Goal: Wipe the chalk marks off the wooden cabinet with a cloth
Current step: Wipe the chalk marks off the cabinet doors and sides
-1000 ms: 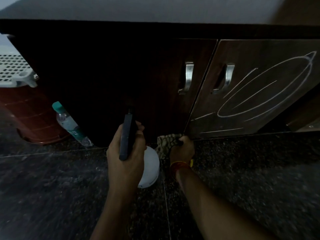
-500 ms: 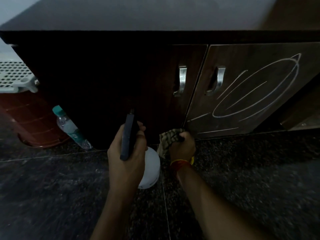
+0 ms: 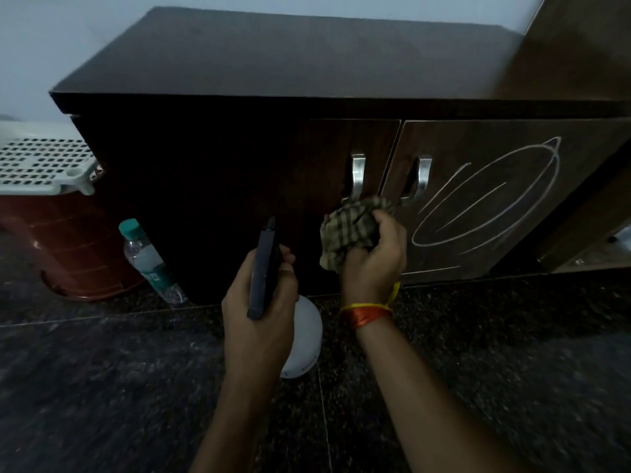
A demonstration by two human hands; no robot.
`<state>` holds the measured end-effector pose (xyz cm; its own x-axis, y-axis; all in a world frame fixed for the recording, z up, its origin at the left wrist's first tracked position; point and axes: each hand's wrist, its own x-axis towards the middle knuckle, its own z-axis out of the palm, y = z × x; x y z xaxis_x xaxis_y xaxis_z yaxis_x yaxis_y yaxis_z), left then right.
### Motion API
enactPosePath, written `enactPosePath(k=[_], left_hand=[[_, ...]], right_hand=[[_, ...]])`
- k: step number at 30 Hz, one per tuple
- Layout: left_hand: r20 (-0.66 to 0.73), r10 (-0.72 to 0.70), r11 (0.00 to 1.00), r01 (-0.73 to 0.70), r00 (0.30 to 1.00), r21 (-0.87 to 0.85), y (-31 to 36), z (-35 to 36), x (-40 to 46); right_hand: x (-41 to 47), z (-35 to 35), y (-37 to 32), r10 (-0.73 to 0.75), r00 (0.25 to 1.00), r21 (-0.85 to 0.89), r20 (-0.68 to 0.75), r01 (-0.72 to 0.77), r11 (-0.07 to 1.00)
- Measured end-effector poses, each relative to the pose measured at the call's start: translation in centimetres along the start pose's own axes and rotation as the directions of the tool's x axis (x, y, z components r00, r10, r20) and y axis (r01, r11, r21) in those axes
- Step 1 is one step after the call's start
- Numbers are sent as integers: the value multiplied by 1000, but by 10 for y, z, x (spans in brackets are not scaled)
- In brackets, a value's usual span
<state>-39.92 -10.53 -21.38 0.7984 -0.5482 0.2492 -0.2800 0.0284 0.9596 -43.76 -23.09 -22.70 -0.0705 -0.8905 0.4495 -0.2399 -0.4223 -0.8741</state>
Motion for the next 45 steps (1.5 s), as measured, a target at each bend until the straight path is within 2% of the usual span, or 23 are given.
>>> enactPosePath(k=[7, 20, 22, 25, 27, 29, 32, 35, 41, 45], left_hand=[[-12, 23, 999, -23, 1000, -26, 9, -7, -4], [-8, -12, 998, 11, 1000, -58, 10, -17, -6], [-26, -8, 999, 6, 1000, -50, 10, -22, -4], [-50, 20, 998, -23, 999, -51, 11, -27, -2], [-56, 32, 998, -35, 998, -52, 12, -29, -2], [-54, 21, 998, -25, 998, -66, 10, -30, -2], [-57, 2, 997, -6, 998, -76, 8, -32, -2], [-39, 12, 997, -15, 999, -82, 11, -30, 0], [-58, 49, 996, -53, 997, -71, 21, -33, 7], [-70, 35, 997, -40, 997, -67, 19, -39, 9]], right_hand=[[31, -10, -47, -172, 983, 43, -61, 175, 984], [41, -1, -84, -211, 968, 94, -135, 225, 970], [35, 5, -90, -294, 952, 53, -91, 299, 953], [19, 17, -99, -469, 881, 6, 53, 470, 883], [18, 20, -100, -523, 846, 12, 104, 524, 851], [25, 15, -94, -529, 844, 12, 87, 530, 848], [36, 5, -86, -459, 888, -3, -5, 459, 888], [31, 9, -91, -417, 909, -14, -14, 417, 909], [19, 23, -102, -557, 819, -3, 140, 563, 827], [19, 22, -101, -524, 848, 18, 80, 524, 851]])
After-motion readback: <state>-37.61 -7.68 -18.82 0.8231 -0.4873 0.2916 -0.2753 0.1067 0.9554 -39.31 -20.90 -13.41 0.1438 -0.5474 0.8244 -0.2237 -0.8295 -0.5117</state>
